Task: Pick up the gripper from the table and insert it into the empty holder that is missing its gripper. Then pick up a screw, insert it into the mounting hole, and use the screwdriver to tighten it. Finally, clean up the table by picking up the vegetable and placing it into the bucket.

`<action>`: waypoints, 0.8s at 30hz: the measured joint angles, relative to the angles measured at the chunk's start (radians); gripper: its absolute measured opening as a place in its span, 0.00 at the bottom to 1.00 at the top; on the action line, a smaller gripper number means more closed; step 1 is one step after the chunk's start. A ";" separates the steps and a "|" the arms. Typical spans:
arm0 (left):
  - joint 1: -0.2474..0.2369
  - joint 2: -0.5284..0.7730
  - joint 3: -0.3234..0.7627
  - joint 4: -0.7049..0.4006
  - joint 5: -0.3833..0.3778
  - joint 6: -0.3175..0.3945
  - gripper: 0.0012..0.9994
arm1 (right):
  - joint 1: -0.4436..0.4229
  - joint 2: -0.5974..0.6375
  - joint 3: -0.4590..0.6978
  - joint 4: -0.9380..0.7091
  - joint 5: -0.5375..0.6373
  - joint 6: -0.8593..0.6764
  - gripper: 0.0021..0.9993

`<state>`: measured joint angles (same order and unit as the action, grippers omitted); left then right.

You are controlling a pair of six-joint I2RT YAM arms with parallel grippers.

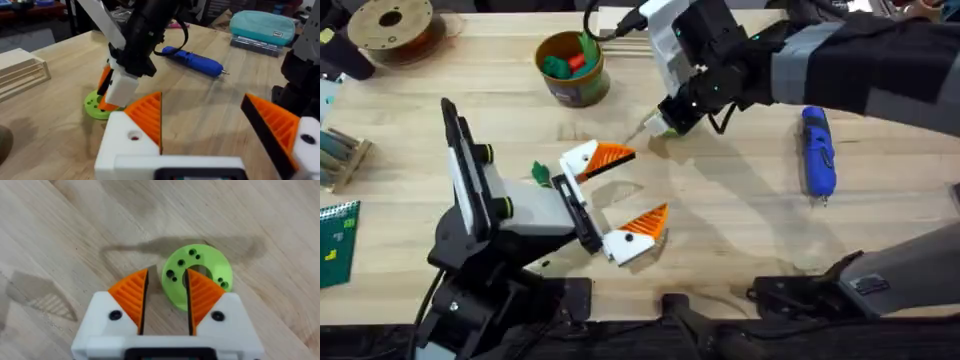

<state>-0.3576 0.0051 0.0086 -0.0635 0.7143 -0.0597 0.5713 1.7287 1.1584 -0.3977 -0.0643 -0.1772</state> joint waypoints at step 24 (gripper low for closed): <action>0.000 0.000 0.000 0.000 0.000 0.000 0.99 | 0.000 0.075 0.009 0.010 0.025 -0.003 0.33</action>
<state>-0.3576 0.0053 0.0086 -0.0635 0.7143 -0.0597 0.5713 1.8038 1.1670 -0.3882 -0.0389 -0.1804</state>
